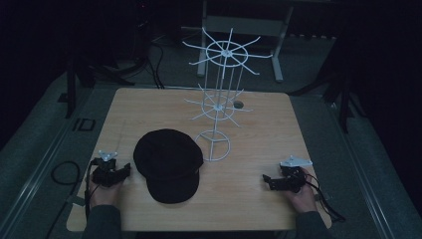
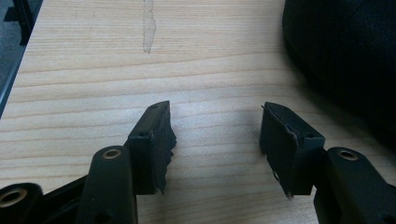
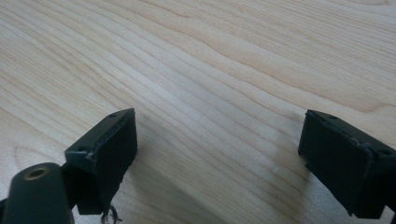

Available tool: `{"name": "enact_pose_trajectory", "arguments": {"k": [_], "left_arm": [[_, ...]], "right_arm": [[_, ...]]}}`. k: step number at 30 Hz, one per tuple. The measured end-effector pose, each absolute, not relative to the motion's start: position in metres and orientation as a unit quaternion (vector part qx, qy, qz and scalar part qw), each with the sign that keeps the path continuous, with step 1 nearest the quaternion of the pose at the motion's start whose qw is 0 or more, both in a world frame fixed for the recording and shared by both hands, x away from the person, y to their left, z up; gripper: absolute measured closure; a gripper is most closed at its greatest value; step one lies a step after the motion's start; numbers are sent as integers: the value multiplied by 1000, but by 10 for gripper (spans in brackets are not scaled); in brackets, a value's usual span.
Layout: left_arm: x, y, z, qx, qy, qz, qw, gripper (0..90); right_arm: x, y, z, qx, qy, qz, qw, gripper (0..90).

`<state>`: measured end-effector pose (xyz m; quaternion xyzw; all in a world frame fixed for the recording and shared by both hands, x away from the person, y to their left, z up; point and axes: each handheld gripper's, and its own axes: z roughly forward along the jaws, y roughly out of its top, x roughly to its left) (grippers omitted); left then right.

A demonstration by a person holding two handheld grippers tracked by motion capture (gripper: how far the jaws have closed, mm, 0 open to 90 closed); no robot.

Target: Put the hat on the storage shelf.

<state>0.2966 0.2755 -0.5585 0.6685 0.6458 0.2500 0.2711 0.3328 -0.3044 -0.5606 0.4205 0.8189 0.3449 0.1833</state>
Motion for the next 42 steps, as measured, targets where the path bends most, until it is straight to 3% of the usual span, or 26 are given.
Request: {"name": "enact_pose_trajectory", "arguments": {"k": [8, 14, 42], "left_arm": [[296, 275, -556, 676, 644, 239, 269, 443], [292, 274, -546, 681, 636, 220, 289, 511], [293, 272, -492, 691, 612, 168, 347, 451]], "right_arm": [[333, -304, -561, 421, 818, 345, 184, 117], [333, -304, -561, 421, 818, 345, 184, 117], [332, -304, -561, 422, 818, 345, 183, 117]]}}
